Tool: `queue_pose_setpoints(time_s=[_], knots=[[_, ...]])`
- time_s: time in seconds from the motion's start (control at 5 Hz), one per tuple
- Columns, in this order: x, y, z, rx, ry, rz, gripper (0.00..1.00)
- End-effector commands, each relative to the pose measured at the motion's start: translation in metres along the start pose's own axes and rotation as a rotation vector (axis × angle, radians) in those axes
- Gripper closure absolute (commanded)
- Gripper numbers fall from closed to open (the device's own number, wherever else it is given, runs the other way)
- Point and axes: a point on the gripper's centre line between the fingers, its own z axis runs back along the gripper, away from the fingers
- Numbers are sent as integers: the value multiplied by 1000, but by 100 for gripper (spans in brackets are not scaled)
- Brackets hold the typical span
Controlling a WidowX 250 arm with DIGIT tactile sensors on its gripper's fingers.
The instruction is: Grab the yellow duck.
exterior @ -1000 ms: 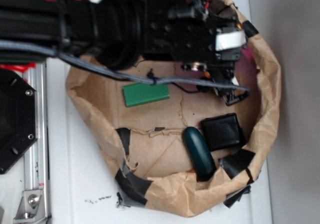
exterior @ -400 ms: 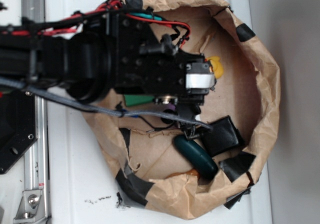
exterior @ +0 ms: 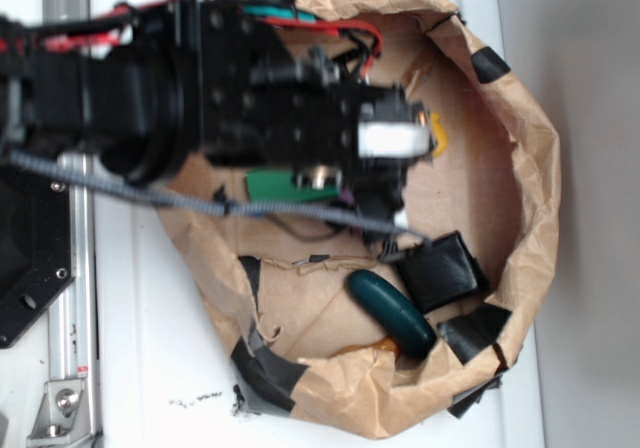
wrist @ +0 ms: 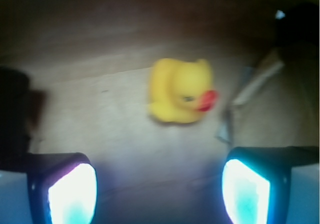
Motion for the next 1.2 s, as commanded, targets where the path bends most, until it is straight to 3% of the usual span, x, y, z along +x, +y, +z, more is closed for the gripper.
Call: queue_pose_setpoints(time_s=[0.0, 0.2, 0.4, 0.6, 0.8, 1.0], knots=[[20, 11, 1, -4, -41, 16, 0], [20, 13, -7, 11, -30, 0, 0], [22, 17, -28, -26, -68, -63, 0], [24, 5, -37, -83, -68, -102, 0], [22, -4, -43, -90, -47, -102, 100], [22, -3, -34, -83, -40, -112, 100]])
